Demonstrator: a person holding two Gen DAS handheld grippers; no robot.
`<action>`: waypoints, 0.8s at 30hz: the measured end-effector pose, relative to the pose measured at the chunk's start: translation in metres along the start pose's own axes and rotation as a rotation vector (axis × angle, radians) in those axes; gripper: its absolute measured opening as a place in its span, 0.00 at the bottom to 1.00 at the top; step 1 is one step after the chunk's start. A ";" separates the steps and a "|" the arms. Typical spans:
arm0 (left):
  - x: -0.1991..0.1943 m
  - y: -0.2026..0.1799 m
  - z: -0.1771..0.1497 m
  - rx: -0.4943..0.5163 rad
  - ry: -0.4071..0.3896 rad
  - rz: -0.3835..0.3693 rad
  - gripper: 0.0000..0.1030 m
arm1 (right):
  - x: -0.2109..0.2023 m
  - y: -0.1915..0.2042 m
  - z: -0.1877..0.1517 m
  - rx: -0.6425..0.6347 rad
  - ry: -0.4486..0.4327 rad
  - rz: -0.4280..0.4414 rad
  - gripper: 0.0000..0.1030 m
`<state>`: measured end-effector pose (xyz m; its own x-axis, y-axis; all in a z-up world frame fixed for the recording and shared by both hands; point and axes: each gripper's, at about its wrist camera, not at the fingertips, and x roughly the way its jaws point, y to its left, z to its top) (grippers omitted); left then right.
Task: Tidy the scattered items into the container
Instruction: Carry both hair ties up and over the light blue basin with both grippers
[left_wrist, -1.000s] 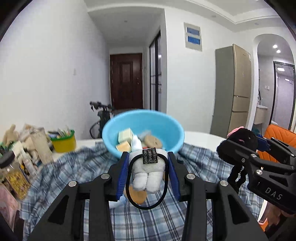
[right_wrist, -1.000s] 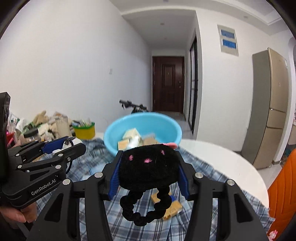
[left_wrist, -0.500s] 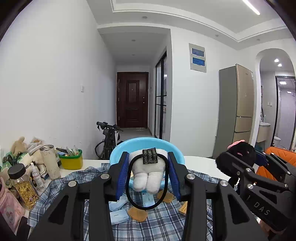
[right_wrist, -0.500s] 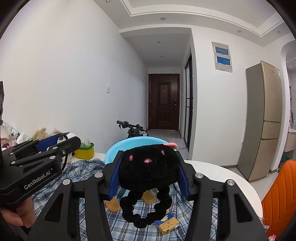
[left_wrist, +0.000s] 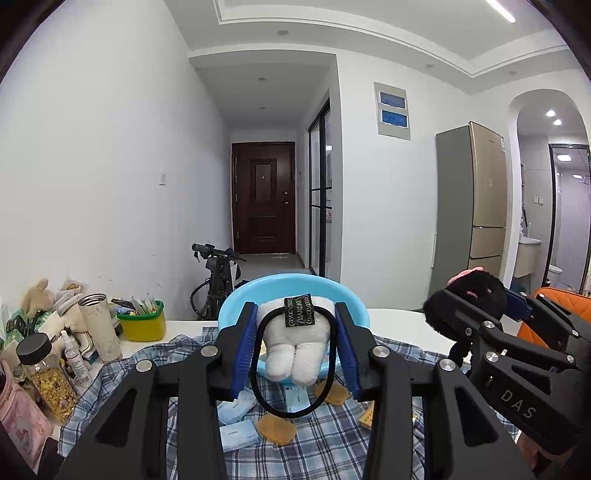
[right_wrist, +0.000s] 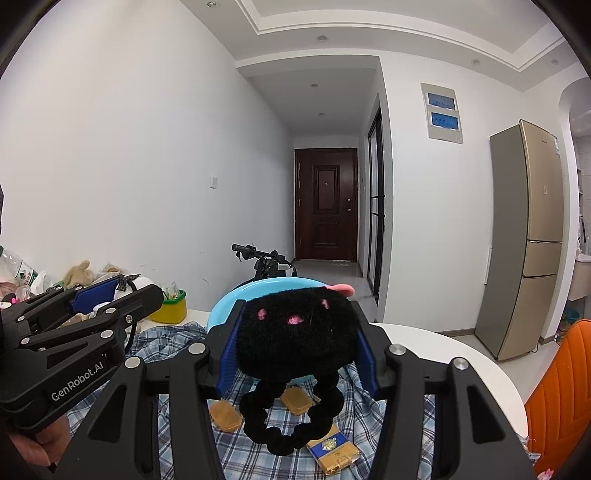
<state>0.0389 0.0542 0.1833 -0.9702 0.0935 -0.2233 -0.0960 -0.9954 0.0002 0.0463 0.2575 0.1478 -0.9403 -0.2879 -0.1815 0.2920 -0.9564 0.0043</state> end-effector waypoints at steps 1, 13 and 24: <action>0.003 0.001 0.001 -0.005 -0.002 0.001 0.42 | 0.003 0.000 0.002 0.001 -0.002 0.002 0.49; 0.053 0.007 0.039 -0.001 -0.061 0.003 0.42 | 0.049 -0.004 0.034 -0.002 -0.071 0.001 0.49; 0.132 0.028 0.070 -0.048 -0.066 0.009 0.42 | 0.119 -0.021 0.056 0.014 -0.100 -0.016 0.49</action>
<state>-0.1078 0.0398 0.2220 -0.9836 0.0846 -0.1592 -0.0784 -0.9959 -0.0448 -0.0815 0.2410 0.1817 -0.9578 -0.2752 -0.0830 0.2748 -0.9614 0.0156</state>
